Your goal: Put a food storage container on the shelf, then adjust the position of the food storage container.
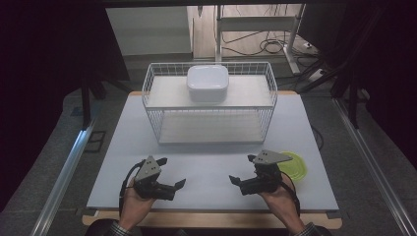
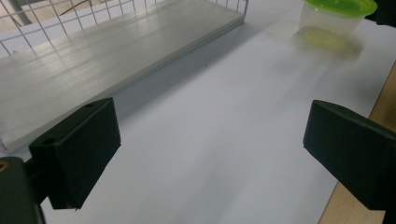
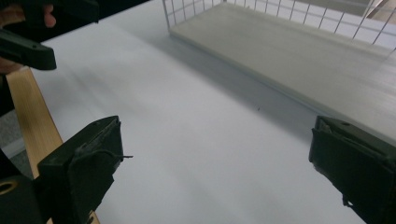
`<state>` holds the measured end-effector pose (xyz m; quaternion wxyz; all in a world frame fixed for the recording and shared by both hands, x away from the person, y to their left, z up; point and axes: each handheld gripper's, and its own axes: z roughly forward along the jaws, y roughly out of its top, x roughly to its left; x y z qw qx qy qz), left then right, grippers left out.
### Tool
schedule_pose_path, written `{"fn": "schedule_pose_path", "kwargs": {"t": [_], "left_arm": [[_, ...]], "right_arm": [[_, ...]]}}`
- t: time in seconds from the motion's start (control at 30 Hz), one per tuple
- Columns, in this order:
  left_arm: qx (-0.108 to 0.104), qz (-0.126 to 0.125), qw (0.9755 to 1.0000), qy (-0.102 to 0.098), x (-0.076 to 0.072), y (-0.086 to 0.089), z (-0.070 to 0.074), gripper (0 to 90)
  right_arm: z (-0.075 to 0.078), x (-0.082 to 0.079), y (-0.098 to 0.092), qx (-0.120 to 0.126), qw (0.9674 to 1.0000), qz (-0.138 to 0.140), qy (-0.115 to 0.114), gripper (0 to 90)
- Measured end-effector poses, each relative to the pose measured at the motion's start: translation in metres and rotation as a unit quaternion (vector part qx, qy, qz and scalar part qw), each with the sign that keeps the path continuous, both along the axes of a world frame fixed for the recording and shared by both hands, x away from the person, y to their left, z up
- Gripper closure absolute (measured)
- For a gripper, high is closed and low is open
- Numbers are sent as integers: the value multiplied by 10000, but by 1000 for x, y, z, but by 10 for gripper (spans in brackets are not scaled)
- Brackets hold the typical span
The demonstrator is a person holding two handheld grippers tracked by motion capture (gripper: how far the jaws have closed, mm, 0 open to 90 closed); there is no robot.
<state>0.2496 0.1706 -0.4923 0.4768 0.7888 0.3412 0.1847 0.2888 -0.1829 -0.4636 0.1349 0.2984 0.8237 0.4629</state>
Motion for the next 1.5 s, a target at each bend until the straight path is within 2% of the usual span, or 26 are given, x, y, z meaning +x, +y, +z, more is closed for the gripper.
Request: {"fn": "schedule_pose_path", "kwargs": {"t": [0.27, 0.43, 0.67, 0.83, 0.97, 1.13, 1.17, 1.2, 1.23, 1.3, 1.33, 1.37, 1.4, 1.47, 1.5], "left_arm": [[118, -56, 9999, 42, -8, -3, -15, 33], [319, -71, 9995, 41, -12, -4, -21, 28], [336, -57, 9994, 77, -14, -3, -24, 27], [349, -64, 9994, 47, -14, -4, -24, 27], [353, -78, 9993, 58, -14, -4, -24, 26], [349, -79, 9993, 65, -13, -4, -24, 26], [353, -75, 9993, 77, -13, -4, -25, 26], [353, -75, 9993, 77, -13, -4, -25, 26], [348, -73, 9993, 79, -13, -4, -25, 26], [336, -71, 9994, 80, -13, -4, -25, 26], [330, -70, 9994, 81, -13, -4, -25, 26], [329, -63, 9994, 82, -13, -3, -25, 27], [326, -59, 9994, 83, -13, -3, -25, 27], [316, -65, 9994, 94, -12, -3, -25, 26], [316, -67, 9994, 105, -12, -3, -25, 27]], "right_arm": [[-13, -8, -1, -241, 9997, 45, -57, 29], [-26, -10, -4, -364, 9991, 84, 188, 28], [-33, -8, -6, -390, 9986, 56, 357, 29], [-32, -8, -6, -402, 9985, 41, 375, 29], [-29, -7, -6, -543, 9976, -150, 392, 13], [-24, -5, -7, -451, 9974, -319, 473, 3], [-22, -5, -6, -584, 9964, -365, 490, 35], [-22, -5, -6, -584, 9964, -365, 490, 35], [-21, -6, -6, -694, 9959, -393, 420, 54], [-18, -6, -9, -824, 9947, -519, 341, 182], [-18, -6, -9, -824, 9947, -519, 341, 182], [-17, -5, -11, -787, 9948, -560, 318, 226], [-12, -4, -18, -743, 9952, -592, 253, 322], [-10, -4, -20, -731, 9952, -614, 226, 353], [-5, -4, -27, -693, 9952, -681, 80, 430]]}}
